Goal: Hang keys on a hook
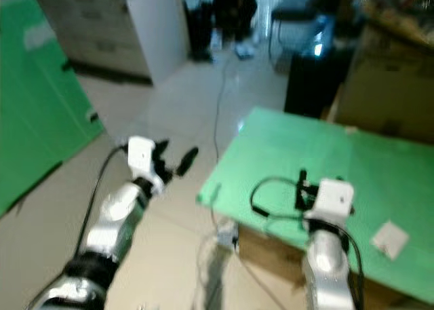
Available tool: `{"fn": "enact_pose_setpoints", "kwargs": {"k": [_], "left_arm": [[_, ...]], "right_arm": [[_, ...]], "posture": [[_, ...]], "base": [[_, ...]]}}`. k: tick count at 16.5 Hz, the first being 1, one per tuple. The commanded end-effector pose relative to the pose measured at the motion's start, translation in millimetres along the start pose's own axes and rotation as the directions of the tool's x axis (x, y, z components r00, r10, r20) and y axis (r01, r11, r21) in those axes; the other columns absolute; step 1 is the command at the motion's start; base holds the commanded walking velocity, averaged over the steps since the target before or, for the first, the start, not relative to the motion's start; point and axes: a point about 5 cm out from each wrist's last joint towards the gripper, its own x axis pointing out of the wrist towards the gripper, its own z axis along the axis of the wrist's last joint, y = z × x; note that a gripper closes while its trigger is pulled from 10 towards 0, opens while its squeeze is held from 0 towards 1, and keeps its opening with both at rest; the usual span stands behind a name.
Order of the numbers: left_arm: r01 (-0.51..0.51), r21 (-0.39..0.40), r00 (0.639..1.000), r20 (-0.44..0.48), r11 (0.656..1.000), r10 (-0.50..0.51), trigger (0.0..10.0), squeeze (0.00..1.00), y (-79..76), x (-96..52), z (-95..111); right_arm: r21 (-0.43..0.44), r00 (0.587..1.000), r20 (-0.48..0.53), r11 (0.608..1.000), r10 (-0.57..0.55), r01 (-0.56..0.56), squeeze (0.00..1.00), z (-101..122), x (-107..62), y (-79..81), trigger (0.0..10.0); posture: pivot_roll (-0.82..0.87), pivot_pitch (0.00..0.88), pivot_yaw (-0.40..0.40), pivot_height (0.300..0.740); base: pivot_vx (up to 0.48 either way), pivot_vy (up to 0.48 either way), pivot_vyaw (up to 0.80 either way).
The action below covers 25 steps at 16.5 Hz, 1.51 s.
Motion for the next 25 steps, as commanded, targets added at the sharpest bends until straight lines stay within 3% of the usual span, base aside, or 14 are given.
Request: {"fn": "enact_pose_setpoints", "kwargs": {"k": [1,7,9,12,15,17,21,25], "left_arm": [[0.008,0.005,1.0,-0.009,1.0,-0.008,10.0,0.0,3.2,1.3,2],[-0.027,0.0,1.0,-0.008,1.0,0.027,10.0,0.0,7.6,1.4,4],[-0.029,0.003,1.0,-0.013,1.0,0.029,10.0,0.0,11.1,-2.0,4],[-0.023,0.015,1.0,-0.02,1.0,0.023,10.0,0.0,14.7,-4.6,4],[0.033,0.066,0.999,-0.044,0.997,-0.03,10.0,0.0,19.4,-7.4,6],[0.04,0.096,0.997,-0.069,0.995,-0.033,10.0,0.0,33.2,-11.9,9],[0.065,0.106,0.994,-0.091,0.992,-0.055,10.0,0.0,38.9,-13.6,14],[0.108,0.115,0.987,-0.132,0.987,-0.093,10.0,0.0,41.5,-19.4,16]], "right_arm": [[0.022,1.0,-0.025,1.0,-0.018,0.018,0.0,-2,1.4,0.5,10.0],[0.016,0.999,-0.05,1.0,0.001,0.0,0.0,-4,0.6,4.4,10.0],[0.091,0.991,-0.136,0.996,-0.008,0.021,0.0,-13,-4.8,8.1,10.0],[0.044,0.978,-0.202,0.998,0.053,-0.046,0.0,-29,-16.3,17.3,10.0],[0.03,0.966,-0.258,1.0,0.01,-0.002,0.0,-39,-31.6,13.0,10.0],[-0.033,0.953,-0.292,0.996,-0.085,0.079,0.0,-47,-54.9,-1.1,10.0],[-0.169,0.935,-0.263,0.965,-0.238,0.199,0.0,-46,-86.8,-19.0,10.0],[-0.185,0.918,-0.258,0.948,-0.302,0.26,0.0,-48,-101.6,-22.7,10.0]], "posture": [[-0.2,0.0,0.132,0.74],[-0.2,0.0,0.136,0.74],[-0.19,0.0,0.138,0.74],[-0.18,0.0,0.152,0.74],[-0.17,0.0,0.169,0.74],[-0.18,0.002,0.185,0.74],[-0.19,0.088,0.236,0.74],[-0.17,0.151,0.301,0.74]], "base": [[0.304,-0.371,0.0],[0.226,-0.175,0.0],[0.0,0.0,0.0],[0.0,0.0,0.0],[0.0,0.0,0.0],[0.0,0.0,0.0],[0.0,0.0,0.0],[0.0,0.0,0.0]]}}
